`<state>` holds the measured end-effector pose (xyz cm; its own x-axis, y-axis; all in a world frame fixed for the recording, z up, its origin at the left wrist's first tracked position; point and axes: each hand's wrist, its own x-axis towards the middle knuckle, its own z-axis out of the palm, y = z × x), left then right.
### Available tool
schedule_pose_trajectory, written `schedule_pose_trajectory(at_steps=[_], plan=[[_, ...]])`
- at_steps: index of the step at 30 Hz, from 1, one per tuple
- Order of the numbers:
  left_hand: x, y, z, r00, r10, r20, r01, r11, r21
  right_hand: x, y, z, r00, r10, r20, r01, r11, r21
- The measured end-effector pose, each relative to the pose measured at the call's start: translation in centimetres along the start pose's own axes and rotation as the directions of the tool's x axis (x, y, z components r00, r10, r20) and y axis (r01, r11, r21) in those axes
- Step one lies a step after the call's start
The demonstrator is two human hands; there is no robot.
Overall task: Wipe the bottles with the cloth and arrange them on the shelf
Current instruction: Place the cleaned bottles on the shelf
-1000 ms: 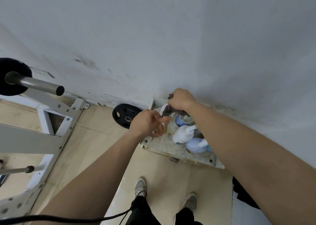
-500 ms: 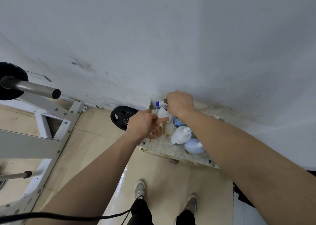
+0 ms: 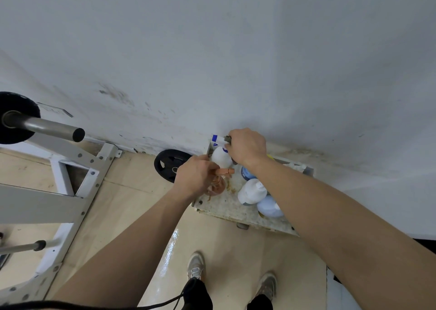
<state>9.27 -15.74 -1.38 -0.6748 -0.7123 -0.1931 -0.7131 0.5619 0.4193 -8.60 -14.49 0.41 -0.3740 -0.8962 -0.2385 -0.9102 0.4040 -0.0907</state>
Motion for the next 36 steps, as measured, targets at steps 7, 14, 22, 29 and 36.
schedule_pose_trajectory(at_steps=[7,14,22,29,36], plan=[[0.1,-0.1,0.1,1.000,-0.025,0.009,0.026,0.999,-0.048,0.2,-0.7,-0.7,0.990,-0.124,0.065,0.129,0.989,-0.067],[-0.2,-0.4,0.2,0.997,-0.074,-0.036,0.070,0.994,-0.086,0.8,1.1,-1.1,0.969,-0.241,0.048,0.243,0.969,-0.046],[0.0,-0.4,0.5,0.995,-0.094,0.022,0.096,0.993,-0.076,0.2,1.4,-0.8,0.971,-0.220,0.089,0.215,0.975,0.060],[-0.1,1.0,0.5,0.998,-0.055,-0.023,0.055,0.998,0.004,-1.8,2.1,-0.9,0.979,-0.176,0.099,0.157,0.972,0.175],[-0.1,0.7,0.8,0.996,-0.079,-0.051,0.078,0.997,-0.026,-0.8,1.3,-0.4,0.998,-0.061,0.014,0.058,0.979,0.195]])
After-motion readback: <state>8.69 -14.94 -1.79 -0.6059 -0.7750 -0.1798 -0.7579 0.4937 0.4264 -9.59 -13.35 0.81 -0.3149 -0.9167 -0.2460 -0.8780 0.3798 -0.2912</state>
